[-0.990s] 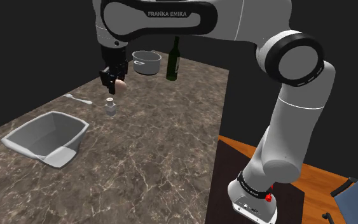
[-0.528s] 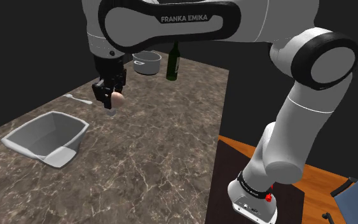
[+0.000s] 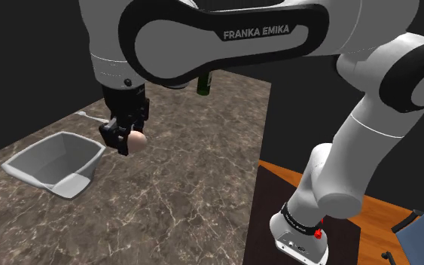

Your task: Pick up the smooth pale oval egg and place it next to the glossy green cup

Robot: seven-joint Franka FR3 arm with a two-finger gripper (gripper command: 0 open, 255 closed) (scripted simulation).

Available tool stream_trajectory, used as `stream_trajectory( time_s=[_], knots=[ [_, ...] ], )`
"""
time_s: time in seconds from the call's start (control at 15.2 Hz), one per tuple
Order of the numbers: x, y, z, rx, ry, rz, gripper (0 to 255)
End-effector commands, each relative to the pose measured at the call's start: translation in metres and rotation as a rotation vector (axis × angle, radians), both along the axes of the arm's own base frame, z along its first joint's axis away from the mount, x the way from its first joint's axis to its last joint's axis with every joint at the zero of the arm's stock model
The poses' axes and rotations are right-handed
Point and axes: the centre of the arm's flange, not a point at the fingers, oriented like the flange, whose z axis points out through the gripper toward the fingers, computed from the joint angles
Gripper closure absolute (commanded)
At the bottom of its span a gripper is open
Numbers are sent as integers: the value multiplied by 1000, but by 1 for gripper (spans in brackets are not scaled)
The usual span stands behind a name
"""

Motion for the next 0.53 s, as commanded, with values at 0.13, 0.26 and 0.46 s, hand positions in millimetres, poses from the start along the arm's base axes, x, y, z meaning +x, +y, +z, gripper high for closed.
stream_trajectory(
  time_s=[0.13, 0.26, 0.46],
  knots=[
    [-41, 32, -3, 0, -1, -1, 255],
    [-61, 49, -3, 0, -1, -1, 255],
    [-93, 73, -3, 0, -1, -1, 255]
  ],
)
